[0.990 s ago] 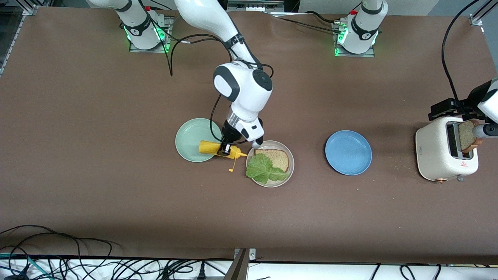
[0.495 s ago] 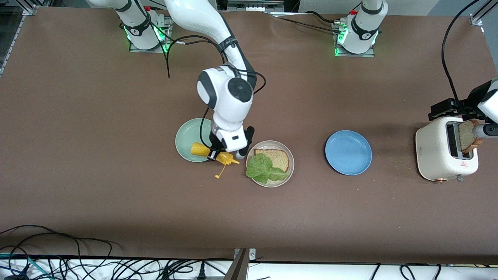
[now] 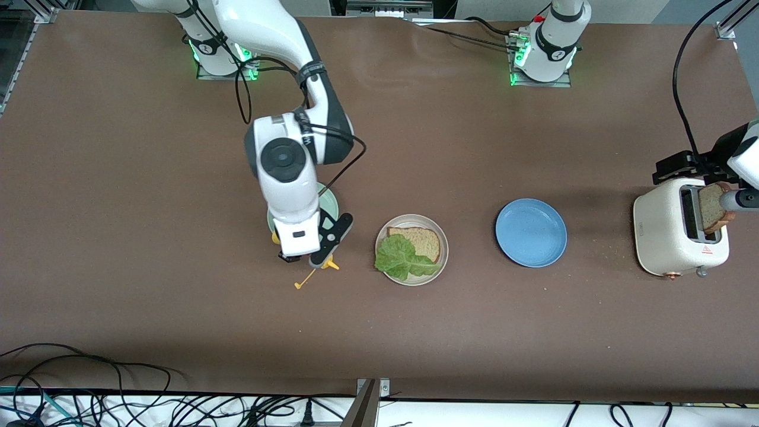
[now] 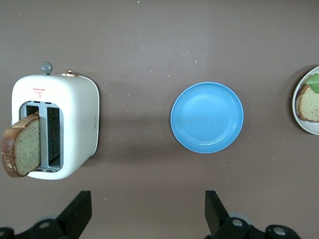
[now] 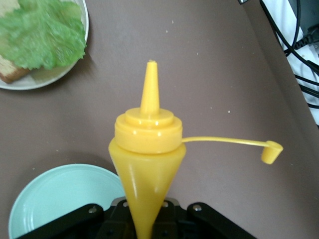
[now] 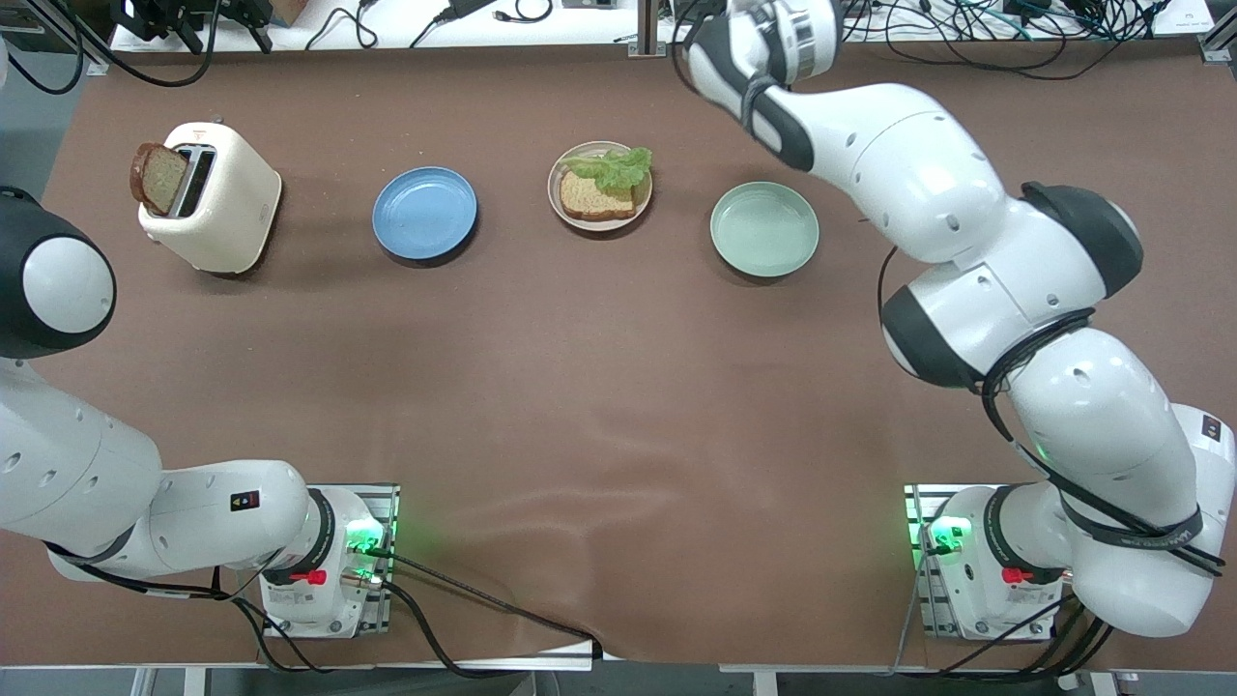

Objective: Make sandwich on beige plate with both arms

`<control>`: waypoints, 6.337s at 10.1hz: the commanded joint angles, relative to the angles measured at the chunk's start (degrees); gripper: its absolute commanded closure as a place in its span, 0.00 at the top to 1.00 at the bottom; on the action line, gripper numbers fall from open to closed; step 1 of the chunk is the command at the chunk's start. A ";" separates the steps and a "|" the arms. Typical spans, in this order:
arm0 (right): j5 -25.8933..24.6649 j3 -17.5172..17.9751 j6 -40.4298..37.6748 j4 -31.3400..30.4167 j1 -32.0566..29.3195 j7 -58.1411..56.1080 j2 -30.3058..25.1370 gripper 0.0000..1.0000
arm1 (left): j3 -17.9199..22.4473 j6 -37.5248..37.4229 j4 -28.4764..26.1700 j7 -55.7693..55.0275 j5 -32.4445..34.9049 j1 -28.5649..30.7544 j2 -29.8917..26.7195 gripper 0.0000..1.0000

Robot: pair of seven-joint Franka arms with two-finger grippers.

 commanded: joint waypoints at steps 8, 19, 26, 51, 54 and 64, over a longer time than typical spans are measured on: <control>34.98 0.42 -21.50 -2.13 -19.50 -41.27 -1.81 0.00 | -0.26 0.08 0.69 0.02 1.32 0.07 0.51 1.00; 46.42 0.32 -49.93 -31.99 -35.60 -102.88 -1.47 0.00 | -0.35 0.08 0.69 0.02 1.41 -0.02 0.78 1.00; 49.41 12.55 -49.94 -32.01 -45.45 -110.30 2.49 0.00 | -0.35 2.37 0.69 0.02 4.49 0.07 0.78 1.00; 50.21 -1.77 -65.14 -1.96 -49.23 -26.21 0.38 1.00 | -1.67 22.90 -15.02 26.37 8.97 18.51 4.64 1.00; 48.98 -8.96 -65.84 -1.43 -44.77 -18.11 0.30 1.00 | -1.67 31.26 -21.53 27.62 9.15 21.50 4.56 1.00; -2.05 23.49 -40.99 -13.10 -56.49 -0.28 -28.95 1.00 | -1.76 33.57 -21.38 40.46 10.82 24.68 4.91 0.00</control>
